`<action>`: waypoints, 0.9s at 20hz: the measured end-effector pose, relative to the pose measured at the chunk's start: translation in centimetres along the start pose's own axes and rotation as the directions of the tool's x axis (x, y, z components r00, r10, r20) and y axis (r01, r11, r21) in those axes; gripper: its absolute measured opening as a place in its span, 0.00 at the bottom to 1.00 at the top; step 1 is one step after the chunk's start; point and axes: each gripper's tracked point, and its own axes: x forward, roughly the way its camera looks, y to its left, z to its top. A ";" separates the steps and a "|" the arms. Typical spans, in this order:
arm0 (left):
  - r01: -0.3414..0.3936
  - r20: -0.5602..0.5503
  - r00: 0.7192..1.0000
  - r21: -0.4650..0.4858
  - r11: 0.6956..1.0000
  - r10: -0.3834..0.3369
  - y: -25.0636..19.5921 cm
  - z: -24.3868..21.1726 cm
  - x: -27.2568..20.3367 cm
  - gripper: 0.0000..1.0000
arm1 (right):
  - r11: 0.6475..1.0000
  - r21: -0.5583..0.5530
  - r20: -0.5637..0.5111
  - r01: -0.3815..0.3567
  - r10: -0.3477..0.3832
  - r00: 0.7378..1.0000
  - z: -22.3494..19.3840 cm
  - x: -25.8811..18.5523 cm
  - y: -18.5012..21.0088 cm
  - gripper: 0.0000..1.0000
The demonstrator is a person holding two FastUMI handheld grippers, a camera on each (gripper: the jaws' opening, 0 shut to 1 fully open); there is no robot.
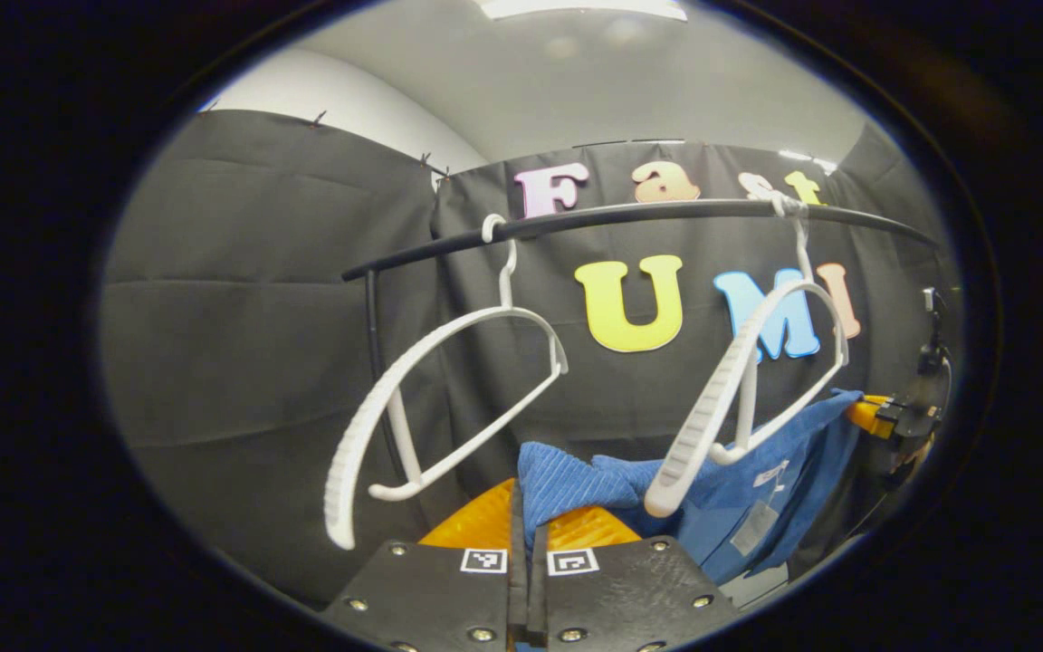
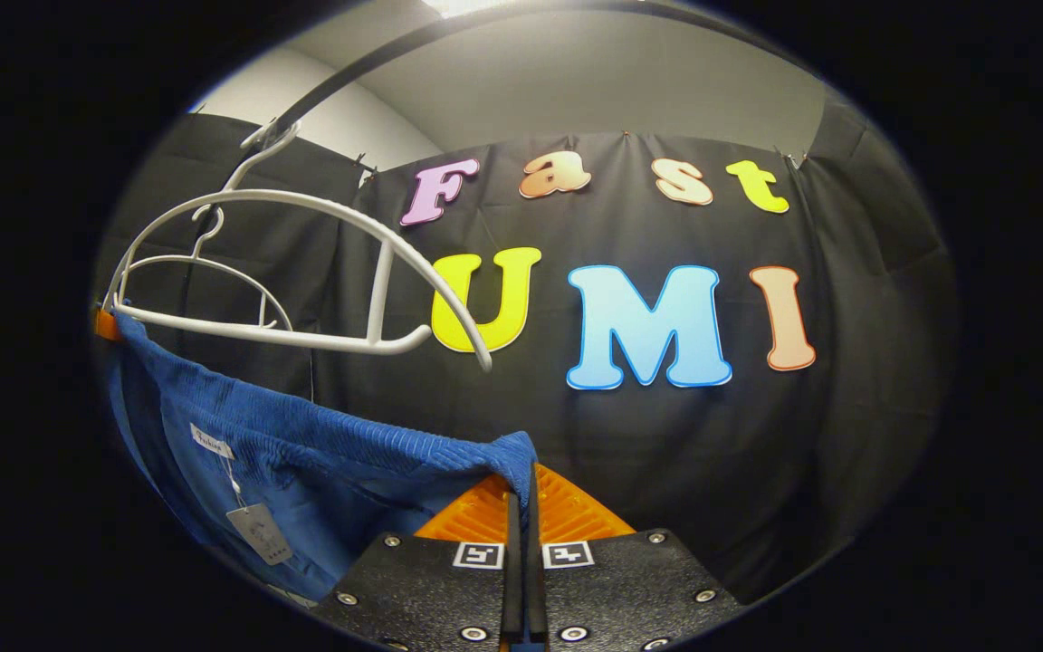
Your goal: Grasp the clothes on the hanger with both hands and then place them into the laundry hamper below.
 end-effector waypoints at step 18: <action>0.196 0.112 0.975 -0.036 0.980 -0.191 -1.9 2.9 -11.7 0.01 | 0.997 0.037 0.092 0.063 -0.067 0.994 7.1 -16.8 5.4 0.01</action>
